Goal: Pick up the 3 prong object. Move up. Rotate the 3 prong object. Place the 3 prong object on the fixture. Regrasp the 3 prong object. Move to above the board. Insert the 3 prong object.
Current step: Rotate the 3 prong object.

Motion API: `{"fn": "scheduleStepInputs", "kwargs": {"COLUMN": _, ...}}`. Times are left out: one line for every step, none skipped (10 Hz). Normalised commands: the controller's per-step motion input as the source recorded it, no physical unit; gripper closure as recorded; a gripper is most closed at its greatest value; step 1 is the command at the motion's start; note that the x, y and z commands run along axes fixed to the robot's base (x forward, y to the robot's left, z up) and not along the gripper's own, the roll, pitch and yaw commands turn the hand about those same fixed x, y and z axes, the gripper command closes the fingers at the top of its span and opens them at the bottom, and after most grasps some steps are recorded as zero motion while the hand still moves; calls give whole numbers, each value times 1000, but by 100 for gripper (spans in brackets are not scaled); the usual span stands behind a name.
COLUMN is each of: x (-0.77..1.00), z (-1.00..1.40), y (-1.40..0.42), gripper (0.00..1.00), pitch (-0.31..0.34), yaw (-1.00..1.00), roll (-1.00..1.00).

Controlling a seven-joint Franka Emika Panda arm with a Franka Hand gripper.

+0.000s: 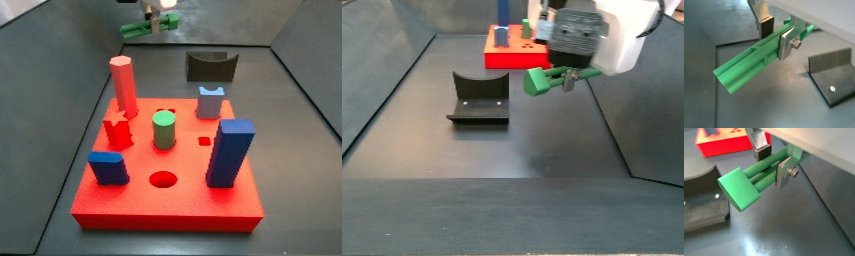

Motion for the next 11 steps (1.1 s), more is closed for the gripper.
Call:
{"fn": "scheduleStepInputs", "kwargs": {"x": 29, "z": -32, "y": 27, "gripper": 100, "pitch": -7, "yaw": -1000, "roll": -4}}
{"fn": "scheduleStepInputs", "kwargs": {"x": 29, "z": -32, "y": 27, "gripper": 100, "pitch": -7, "yaw": -1000, "roll": -4}}
{"fn": "scheduleStepInputs", "kwargs": {"x": 29, "z": -32, "y": 27, "gripper": 100, "pitch": -8, "yaw": -1000, "roll": -4}}
{"fn": "scheduleStepInputs", "kwargs": {"x": 29, "z": -32, "y": 27, "gripper": 100, "pitch": -8, "yaw": -1000, "roll": -4}}
{"fn": "scheduleStepInputs", "kwargs": {"x": 29, "z": -32, "y": 27, "gripper": 100, "pitch": -8, "yaw": -1000, "roll": -4}}
{"fn": "scheduleStepInputs", "kwargs": {"x": 29, "z": -32, "y": 27, "gripper": 100, "pitch": -8, "yaw": -1000, "roll": -5}}
{"fn": "scheduleStepInputs", "kwargs": {"x": 29, "z": -32, "y": 27, "gripper": 100, "pitch": -9, "yaw": -1000, "roll": -5}}
{"fn": "scheduleStepInputs", "kwargs": {"x": 29, "z": -33, "y": 27, "gripper": 100, "pitch": -9, "yaw": -1000, "roll": -5}}
{"fn": "scheduleStepInputs", "kwargs": {"x": 28, "z": -33, "y": 27, "gripper": 100, "pitch": -10, "yaw": -1000, "roll": -5}}
{"fn": "scheduleStepInputs", "kwargs": {"x": 28, "z": -33, "y": 27, "gripper": 100, "pitch": -10, "yaw": -1000, "roll": -5}}
{"fn": "scheduleStepInputs", "kwargs": {"x": 28, "z": -33, "y": 27, "gripper": 100, "pitch": -10, "yaw": -1000, "roll": -6}}
